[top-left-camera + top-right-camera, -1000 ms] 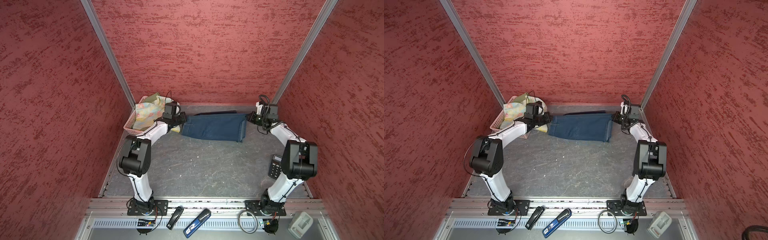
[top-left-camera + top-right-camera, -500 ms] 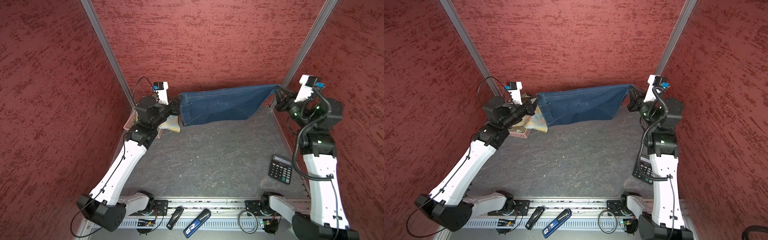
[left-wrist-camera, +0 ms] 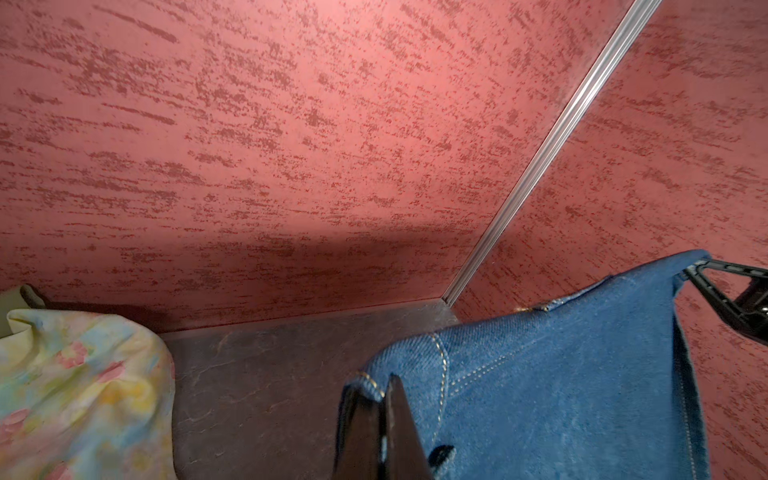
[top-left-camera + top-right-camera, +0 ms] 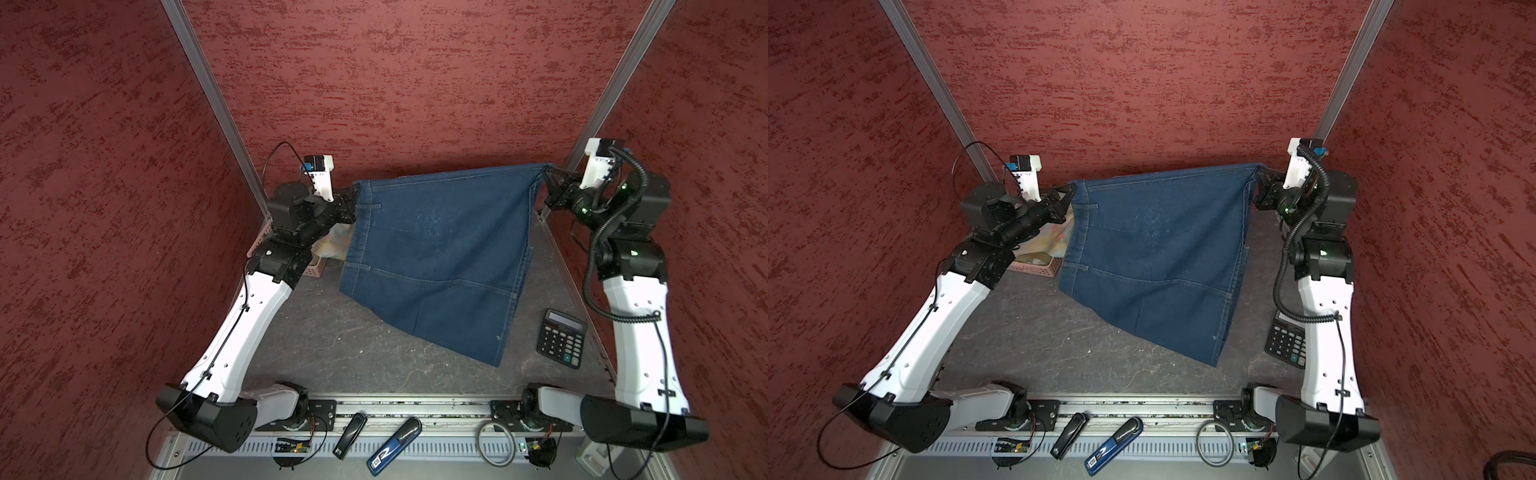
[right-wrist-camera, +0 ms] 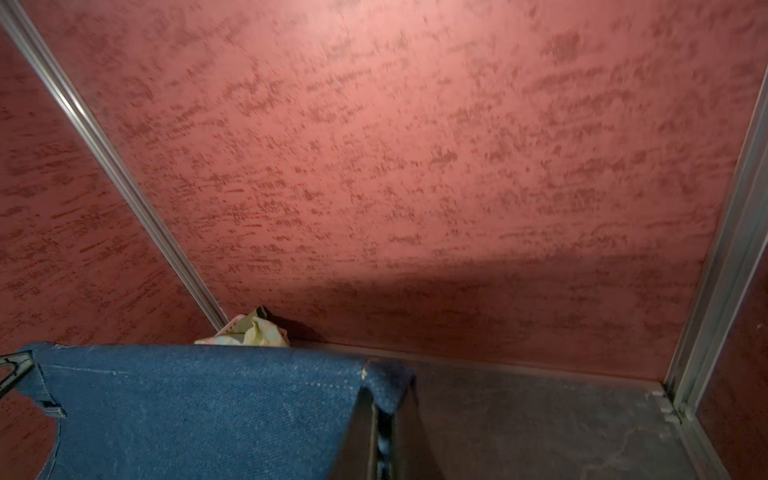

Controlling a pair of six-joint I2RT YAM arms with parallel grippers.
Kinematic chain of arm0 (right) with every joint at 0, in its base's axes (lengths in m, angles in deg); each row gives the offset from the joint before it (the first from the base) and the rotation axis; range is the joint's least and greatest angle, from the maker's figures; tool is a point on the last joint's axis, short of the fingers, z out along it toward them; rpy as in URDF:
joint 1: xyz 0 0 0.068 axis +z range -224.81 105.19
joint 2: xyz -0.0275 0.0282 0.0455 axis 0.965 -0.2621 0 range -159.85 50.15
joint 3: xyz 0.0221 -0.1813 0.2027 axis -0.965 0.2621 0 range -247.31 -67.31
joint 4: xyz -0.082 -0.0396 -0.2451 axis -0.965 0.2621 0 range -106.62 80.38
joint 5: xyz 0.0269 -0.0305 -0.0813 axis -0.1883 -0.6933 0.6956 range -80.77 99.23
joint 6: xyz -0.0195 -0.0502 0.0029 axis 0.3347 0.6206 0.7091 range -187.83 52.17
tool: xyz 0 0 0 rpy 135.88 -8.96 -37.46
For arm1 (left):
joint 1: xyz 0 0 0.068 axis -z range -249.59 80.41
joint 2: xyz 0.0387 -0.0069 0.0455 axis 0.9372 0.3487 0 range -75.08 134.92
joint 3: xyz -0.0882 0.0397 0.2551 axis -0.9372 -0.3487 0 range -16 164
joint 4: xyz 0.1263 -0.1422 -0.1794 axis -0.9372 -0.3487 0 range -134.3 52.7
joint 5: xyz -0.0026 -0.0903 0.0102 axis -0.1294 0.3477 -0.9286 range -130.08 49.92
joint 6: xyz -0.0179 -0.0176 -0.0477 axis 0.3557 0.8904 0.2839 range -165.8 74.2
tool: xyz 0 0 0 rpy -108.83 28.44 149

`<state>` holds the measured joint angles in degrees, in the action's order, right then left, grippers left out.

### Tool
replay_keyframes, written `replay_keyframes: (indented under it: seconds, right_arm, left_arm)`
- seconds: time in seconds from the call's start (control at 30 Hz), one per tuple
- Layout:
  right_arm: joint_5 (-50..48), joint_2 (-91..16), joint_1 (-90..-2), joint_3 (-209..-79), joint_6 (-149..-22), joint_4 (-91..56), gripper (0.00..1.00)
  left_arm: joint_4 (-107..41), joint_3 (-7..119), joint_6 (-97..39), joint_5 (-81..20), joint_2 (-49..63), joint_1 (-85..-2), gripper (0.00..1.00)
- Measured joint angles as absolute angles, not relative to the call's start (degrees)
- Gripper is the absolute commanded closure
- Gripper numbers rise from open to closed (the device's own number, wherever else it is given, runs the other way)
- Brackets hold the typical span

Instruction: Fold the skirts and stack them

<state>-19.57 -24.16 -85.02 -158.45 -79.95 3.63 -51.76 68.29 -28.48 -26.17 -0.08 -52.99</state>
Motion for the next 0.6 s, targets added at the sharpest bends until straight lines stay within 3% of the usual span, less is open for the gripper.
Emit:
replay_keyframes:
  seconds: [0.17, 0.37, 0.47, 0.6]
  right_arm:
    - [-24.6, -31.8, -88.0, -157.3, -82.6, 0.9, 1.00]
    - [-26.8, -34.4, -89.0, -165.2, -84.3, 0.5, 1.00]
    - [-28.4, -30.8, -89.3, -164.6, -84.5, -3.1, 1.00]
    - [-31.3, -16.8, -89.8, -144.8, -85.3, -13.3, 1.00]
  left_arm:
    - [-51.9, 71.6, -27.2, -23.2, 8.5, -53.8, 1.00]
    - [-52.7, 76.3, -26.7, -22.3, 11.8, -53.8, 1.00]
    - [-49.9, 75.0, -26.5, -22.4, 8.9, -53.9, 1.00]
    - [-41.1, 60.5, -25.0, -22.7, 0.2, -54.2, 1.00]
